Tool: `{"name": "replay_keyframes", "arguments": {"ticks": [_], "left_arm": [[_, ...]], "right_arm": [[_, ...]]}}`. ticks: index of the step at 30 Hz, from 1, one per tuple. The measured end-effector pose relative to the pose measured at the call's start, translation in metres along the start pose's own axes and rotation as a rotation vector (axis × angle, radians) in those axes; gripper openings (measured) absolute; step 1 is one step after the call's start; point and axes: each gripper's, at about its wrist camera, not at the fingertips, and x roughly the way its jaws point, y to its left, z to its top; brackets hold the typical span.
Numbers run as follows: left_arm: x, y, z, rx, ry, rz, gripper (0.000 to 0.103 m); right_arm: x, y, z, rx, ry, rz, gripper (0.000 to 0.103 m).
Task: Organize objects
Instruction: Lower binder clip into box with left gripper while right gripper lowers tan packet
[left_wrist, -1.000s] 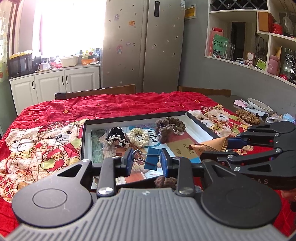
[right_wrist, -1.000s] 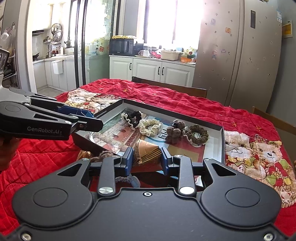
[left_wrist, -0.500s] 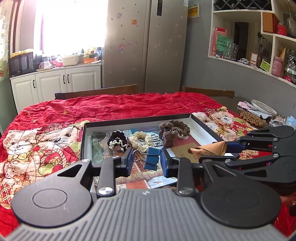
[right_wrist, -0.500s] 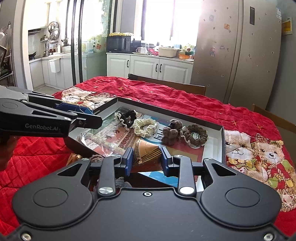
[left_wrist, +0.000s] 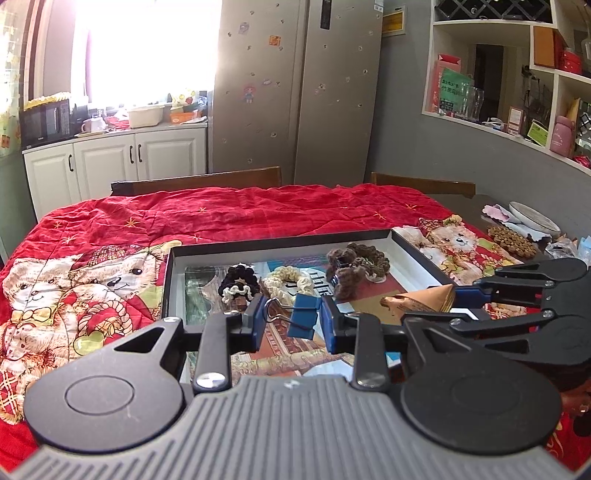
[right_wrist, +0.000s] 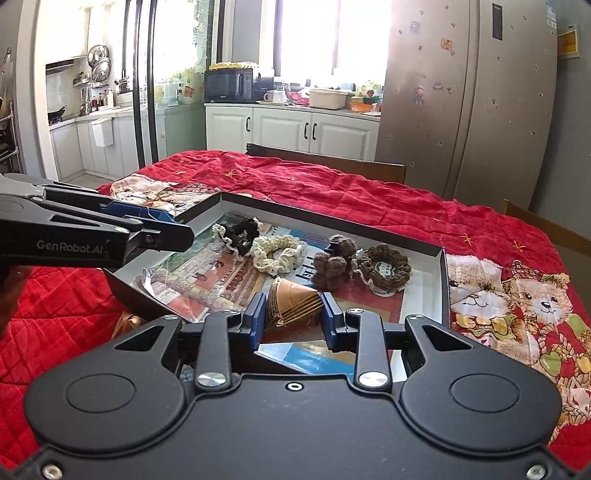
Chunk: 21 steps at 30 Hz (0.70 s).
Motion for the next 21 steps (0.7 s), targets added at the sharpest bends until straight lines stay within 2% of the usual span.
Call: {"name": "replay_keyframes", "arguments": {"ticks": [9,21], "left_arm": [[0.017,0.008,0.000,-0.026,0.021,0.015,0.035],[0.045,0.014,-0.004,-0.048,0.065,0.032,0.035]], "right_arm": [[0.016,-0.012,-0.001,0.038,0.005,0.005,0.030],[0.047,-0.007,0.008,0.037,0.007,0.033,0.030]]}}
